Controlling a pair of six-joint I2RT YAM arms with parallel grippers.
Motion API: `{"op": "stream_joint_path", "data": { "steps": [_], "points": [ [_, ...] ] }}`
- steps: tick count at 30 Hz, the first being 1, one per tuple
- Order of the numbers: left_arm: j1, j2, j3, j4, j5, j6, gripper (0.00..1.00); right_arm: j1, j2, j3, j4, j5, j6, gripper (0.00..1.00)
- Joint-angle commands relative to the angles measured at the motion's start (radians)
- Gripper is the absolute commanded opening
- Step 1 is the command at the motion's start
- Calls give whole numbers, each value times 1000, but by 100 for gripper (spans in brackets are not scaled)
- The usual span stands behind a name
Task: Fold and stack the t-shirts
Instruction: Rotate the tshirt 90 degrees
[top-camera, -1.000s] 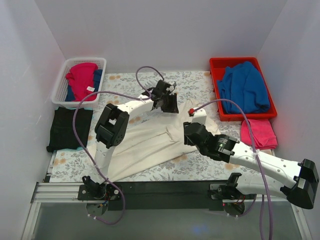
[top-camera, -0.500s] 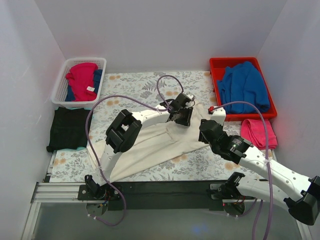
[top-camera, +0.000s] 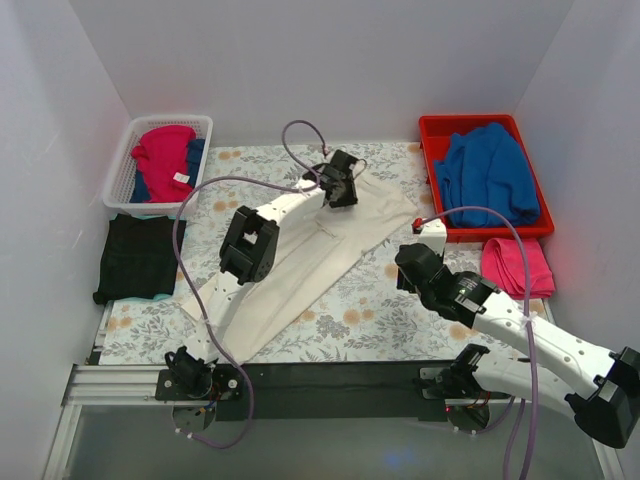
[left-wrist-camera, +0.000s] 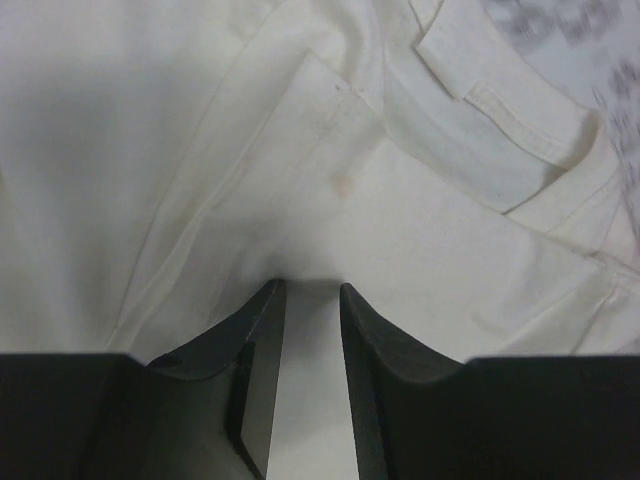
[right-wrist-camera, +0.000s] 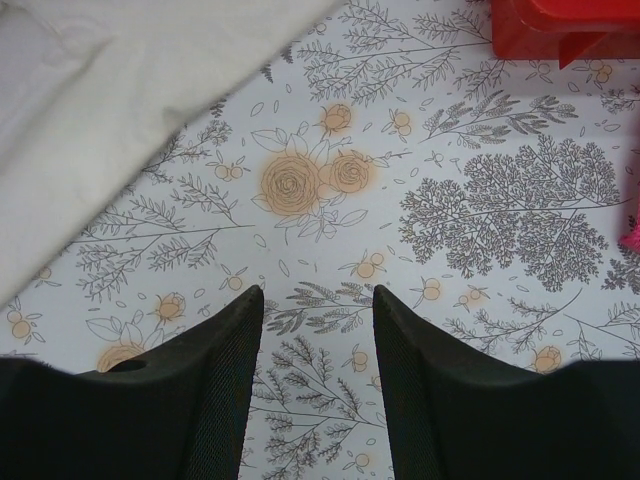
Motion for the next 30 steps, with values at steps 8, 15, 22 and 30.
{"op": "stream_joint_path", "data": {
  "steps": [8, 15, 22, 30],
  "points": [
    [299, 109, 84, -21, 76, 30, 29, -11, 99, 11, 64, -33, -28, 54],
    [310, -9, 72, 123, 211, 110, 32, -11, 193, 40, 165, -155, -86, 52],
    [310, -513, -323, 361, 120, 164, 41, 66, 334, 68, 265, -194, -141, 50],
    [311, -796, -568, 266, -107, 136, 43, 291, 633, 290, 415, -348, -255, 50]
  ]
}}
